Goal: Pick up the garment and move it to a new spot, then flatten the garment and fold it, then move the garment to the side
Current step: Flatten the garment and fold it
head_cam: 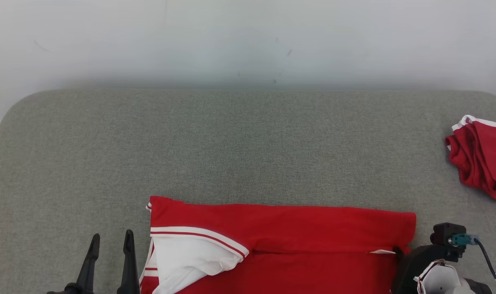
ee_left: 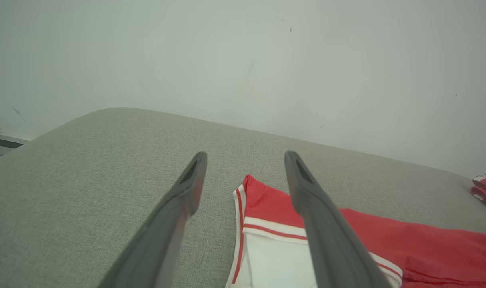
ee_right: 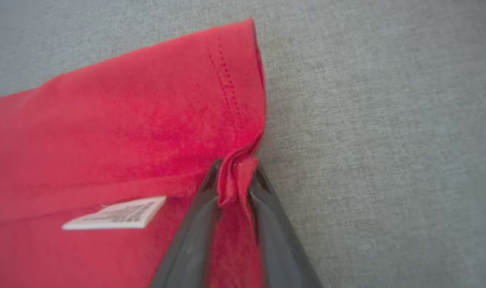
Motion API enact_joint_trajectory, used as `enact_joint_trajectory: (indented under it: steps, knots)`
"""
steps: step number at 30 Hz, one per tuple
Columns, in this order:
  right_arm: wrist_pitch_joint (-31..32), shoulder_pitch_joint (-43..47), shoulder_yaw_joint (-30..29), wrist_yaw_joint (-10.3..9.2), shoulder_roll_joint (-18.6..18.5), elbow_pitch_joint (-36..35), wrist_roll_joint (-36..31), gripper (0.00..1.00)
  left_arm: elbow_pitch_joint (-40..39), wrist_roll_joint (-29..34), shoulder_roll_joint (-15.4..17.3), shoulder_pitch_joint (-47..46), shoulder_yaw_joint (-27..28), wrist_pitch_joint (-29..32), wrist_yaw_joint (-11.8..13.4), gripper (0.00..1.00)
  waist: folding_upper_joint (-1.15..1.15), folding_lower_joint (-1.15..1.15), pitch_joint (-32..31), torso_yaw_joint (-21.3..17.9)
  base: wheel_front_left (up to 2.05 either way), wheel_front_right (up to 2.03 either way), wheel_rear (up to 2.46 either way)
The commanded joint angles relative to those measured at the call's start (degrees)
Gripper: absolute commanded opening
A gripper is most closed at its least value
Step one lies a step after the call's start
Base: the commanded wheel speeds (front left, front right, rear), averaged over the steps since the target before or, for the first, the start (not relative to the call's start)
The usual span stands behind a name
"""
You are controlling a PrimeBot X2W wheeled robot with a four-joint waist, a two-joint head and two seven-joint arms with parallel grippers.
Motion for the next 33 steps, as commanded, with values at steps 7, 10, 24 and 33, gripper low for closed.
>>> enact_joint_trajectory:
  steps: [7, 10, 24, 33]
  knots:
    - [-1.34, 0.22, -4.95, -0.05, 0.02, -0.46, -3.78, 0.00, 2.27, -0.64, 0.44, -0.43, 0.09, -0.18, -0.05, 1.00, 0.00, 0.00, -0.07, -0.04, 0.00, 0.00, 0.00]
    - [-2.33, -0.74, -8.40, -0.04, 0.06, -2.40, -5.55, 0.00, 2.79, -0.84, 0.72, -1.11, 0.25, -0.18, -0.06, 1.00, 0.00, 0.00, -0.13, -0.33, 0.00, 0.00, 0.00]
    - [0.75, 3.05, -24.96, 0.00, 0.25, -19.67, -13.35, 0.00, 3.09, -1.10, 1.21, -1.73, -0.31, -0.18, -0.07, 1.00, 0.00, 0.00, 0.56, -1.07, 0.00, 0.00, 0.00]
    - [6.95, 7.89, -12.64, 0.01, 0.36, -29.86, -4.26, 0.00, 3.36, -1.44, 1.32, -2.28, -0.01, -0.18, -0.01, 1.00, 0.00, 0.00, 0.54, -1.39, 0.00, 0.00, 0.00]
